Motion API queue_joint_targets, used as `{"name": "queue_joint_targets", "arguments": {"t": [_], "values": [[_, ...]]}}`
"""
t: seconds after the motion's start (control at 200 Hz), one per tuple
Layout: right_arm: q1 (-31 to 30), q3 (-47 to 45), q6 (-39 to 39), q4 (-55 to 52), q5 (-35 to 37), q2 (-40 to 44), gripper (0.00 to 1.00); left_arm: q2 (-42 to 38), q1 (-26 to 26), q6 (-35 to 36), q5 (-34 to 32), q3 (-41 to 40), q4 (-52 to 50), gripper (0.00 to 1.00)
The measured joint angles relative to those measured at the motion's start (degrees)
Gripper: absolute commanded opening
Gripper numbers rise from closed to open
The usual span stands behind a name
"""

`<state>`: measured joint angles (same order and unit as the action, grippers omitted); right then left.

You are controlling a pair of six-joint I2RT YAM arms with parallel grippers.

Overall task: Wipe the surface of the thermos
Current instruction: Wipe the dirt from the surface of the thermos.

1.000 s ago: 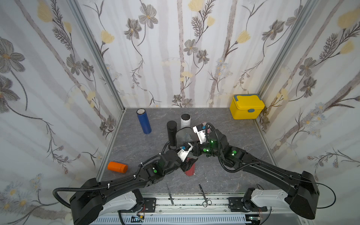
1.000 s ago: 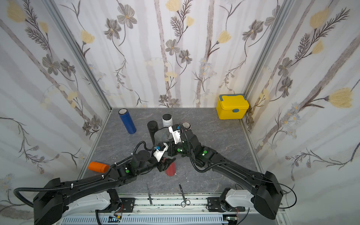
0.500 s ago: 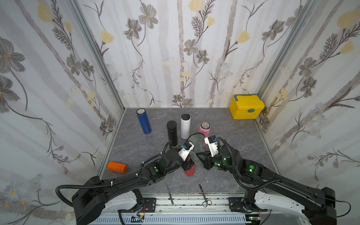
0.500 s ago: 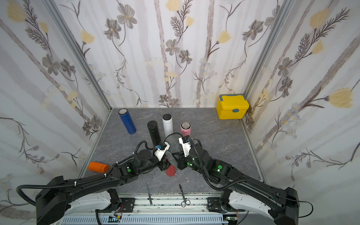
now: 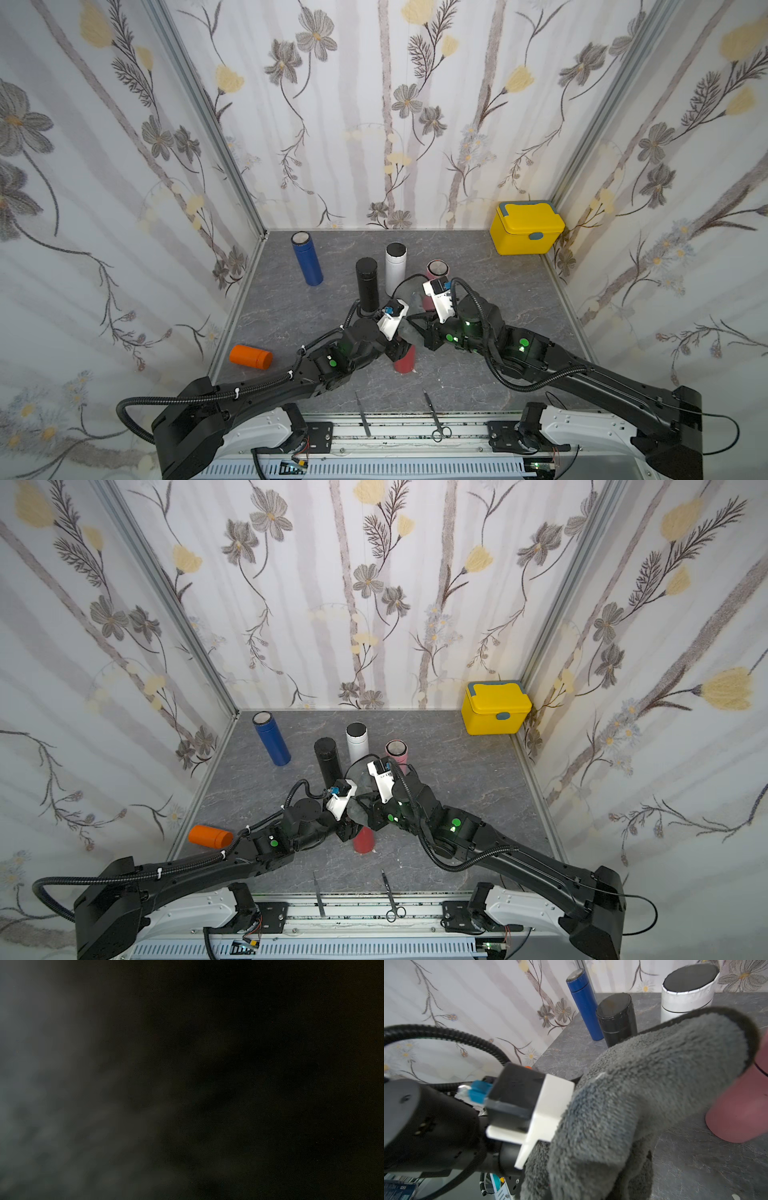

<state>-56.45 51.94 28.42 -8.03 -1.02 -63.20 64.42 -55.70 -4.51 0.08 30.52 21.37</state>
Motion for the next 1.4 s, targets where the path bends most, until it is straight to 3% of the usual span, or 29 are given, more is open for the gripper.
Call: {"name": "queue_joint_targets", "arguments": {"t": [0.145,0.295,0.475,0.615,0.829,1.059,1.399], "values": [[4.2,-3.5,1.7,4.5,-1.9,-0.8,0.00,-1.3,0.0,-0.6,-0.8,-0.1,-1.5,0.00],[5.6,-11.7,4.0,1.9,2.7,5.5,0.00,-4.1,0.0,-3.6,-2.8,1.3,-5.4,0.00],[5.7,-19.4,7.0,-0.4,6.1,13.3,0.00,-8.6,-0.1,-10.7,-8.7,7.5,-9.0,0.00],[5.9,-23.5,9.0,0.8,7.0,14.5,0.00,-14.1,0.0,-17.6,-13.6,8.9,-11.1,0.00],[5.9,-26.7,10.4,9.3,2.7,14.4,0.00,-20.2,0.1,-24.5,-15.0,8.1,-9.1,0.00],[5.8,-29.9,11.2,22.9,-3.5,16.7,0.00,-20.9,0.2,-27.6,-15.7,6.5,-6.5,0.00],[5.9,-34.1,14.1,25.8,-5.1,28.7,0.00,-20.5,0.8,-30.0,-18.5,4.1,-0.5,0.00]]}}
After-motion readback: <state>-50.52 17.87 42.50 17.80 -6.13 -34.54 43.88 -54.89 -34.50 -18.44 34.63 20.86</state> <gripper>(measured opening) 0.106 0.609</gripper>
